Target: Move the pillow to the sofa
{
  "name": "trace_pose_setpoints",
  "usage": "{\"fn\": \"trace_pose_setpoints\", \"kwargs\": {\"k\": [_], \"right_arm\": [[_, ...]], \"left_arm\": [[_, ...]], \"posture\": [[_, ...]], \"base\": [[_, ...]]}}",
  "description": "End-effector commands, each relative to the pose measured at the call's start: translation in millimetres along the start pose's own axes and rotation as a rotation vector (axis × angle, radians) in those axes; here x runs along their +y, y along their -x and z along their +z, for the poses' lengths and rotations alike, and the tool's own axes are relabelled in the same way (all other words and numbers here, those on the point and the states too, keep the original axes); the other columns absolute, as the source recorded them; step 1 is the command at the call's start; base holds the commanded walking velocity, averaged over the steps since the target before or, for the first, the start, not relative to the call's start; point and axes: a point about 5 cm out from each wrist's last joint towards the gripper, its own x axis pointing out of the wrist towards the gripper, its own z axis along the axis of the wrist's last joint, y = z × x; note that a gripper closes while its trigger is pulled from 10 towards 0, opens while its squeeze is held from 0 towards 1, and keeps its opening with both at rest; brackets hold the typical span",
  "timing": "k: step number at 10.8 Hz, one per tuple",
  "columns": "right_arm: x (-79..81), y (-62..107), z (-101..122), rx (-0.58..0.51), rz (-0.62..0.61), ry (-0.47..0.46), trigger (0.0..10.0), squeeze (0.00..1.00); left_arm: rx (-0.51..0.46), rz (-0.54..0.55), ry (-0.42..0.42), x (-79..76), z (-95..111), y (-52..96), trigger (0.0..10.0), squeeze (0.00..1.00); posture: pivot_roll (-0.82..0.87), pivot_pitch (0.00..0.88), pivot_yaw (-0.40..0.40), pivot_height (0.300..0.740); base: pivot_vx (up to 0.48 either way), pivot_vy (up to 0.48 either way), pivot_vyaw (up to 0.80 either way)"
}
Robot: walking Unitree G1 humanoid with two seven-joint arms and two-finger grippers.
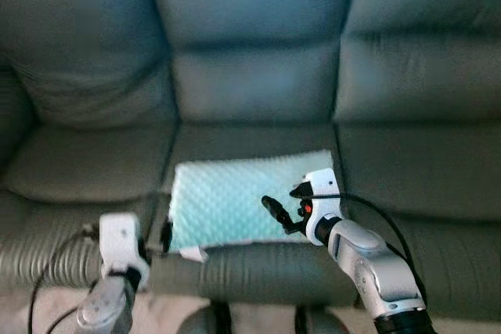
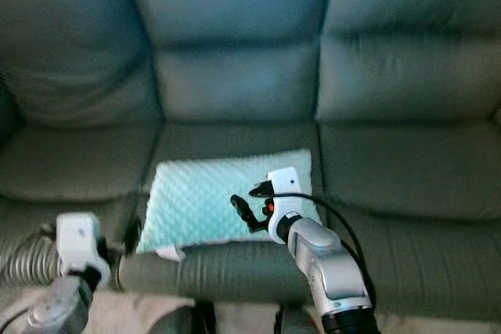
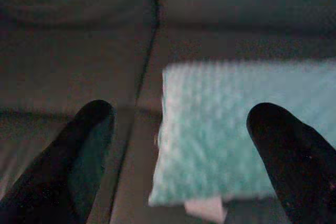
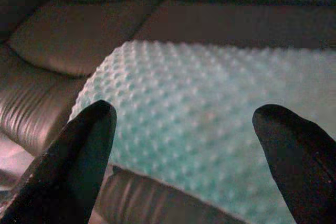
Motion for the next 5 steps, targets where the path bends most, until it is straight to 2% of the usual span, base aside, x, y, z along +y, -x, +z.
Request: {"fn": "trace_pose_setpoints", "kwargs": {"k": [1, 3, 5], "right_arm": [[2.7, -0.7, -2.7, 0.002, 0.012, 0.016, 10.0, 0.00], [-3.1, -3.1, 13.6, -0.117, -0.028, 0.079, 10.0, 0.00], [-4.3, 0.2, 18.8, -0.189, -0.067, 0.155, 10.0, 0.00]], "left_arm": [[0.011, 0.042, 0.004, 7.2, -2.2, 4.6, 10.0, 0.00], [-0.152, 0.080, 0.000, 0.9, 29.1, 5.1, 10.0, 0.00], [-0.241, 0.132, -0.067, 5.0, 41.4, 6.0, 10.0, 0.00]], "posture": [[-0.20, 0.077, 0.102, 0.740], [-0.20, 0.026, 0.103, 0.740], [-0.20, 0.000, 0.103, 0.740]], "base": [[0.000, 0.000, 0.00], [0.000, 0.000, 0.00], [0.000, 0.000, 0.00]]}}
